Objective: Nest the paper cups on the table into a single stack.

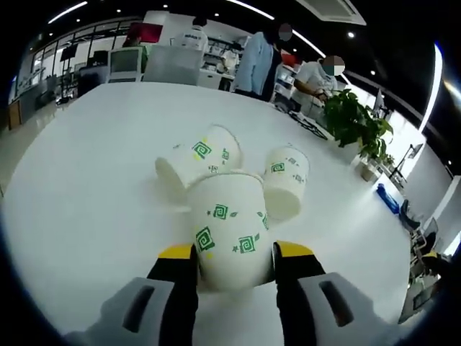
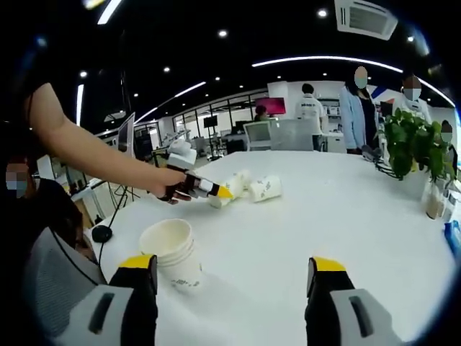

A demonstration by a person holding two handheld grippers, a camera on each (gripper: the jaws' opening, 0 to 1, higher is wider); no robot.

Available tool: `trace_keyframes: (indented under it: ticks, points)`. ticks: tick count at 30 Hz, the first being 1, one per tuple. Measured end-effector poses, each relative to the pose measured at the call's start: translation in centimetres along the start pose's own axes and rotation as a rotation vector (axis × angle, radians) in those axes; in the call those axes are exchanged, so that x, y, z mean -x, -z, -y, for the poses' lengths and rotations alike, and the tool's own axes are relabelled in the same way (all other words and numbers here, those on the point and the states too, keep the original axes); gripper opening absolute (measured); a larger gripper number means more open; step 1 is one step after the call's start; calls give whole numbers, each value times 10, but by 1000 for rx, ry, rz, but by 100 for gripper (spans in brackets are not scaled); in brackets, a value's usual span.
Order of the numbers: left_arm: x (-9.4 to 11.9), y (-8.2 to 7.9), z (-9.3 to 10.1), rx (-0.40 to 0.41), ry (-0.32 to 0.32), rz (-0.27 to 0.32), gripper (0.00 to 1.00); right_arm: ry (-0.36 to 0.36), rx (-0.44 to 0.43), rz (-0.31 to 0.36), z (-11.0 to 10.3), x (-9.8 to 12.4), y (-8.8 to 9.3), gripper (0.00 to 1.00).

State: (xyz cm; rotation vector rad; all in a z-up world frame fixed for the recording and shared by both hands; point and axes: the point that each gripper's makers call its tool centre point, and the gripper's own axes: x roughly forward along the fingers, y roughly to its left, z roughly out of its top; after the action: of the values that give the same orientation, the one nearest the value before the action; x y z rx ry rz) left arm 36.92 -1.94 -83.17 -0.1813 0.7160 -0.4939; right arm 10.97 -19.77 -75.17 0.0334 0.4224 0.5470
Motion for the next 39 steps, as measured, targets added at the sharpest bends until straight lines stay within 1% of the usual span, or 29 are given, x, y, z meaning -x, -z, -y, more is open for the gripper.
trace_keyframes:
  ticks: [16, 25, 32, 39]
  points:
    - [17, 0, 7, -23, 6, -3, 38, -5, 4, 21, -1, 2, -5, 85]
    - [27, -2, 7, -36, 14, 0, 38, -21, 12, 28, -7, 2, -7, 84]
    - [41, 7, 13, -43, 23, -1, 37, -38, 26, 37, -13, 3, -11, 84]
    - [62, 18, 23, -68, 49, -6, 37, -51, 23, 62, -14, 4, -18, 83]
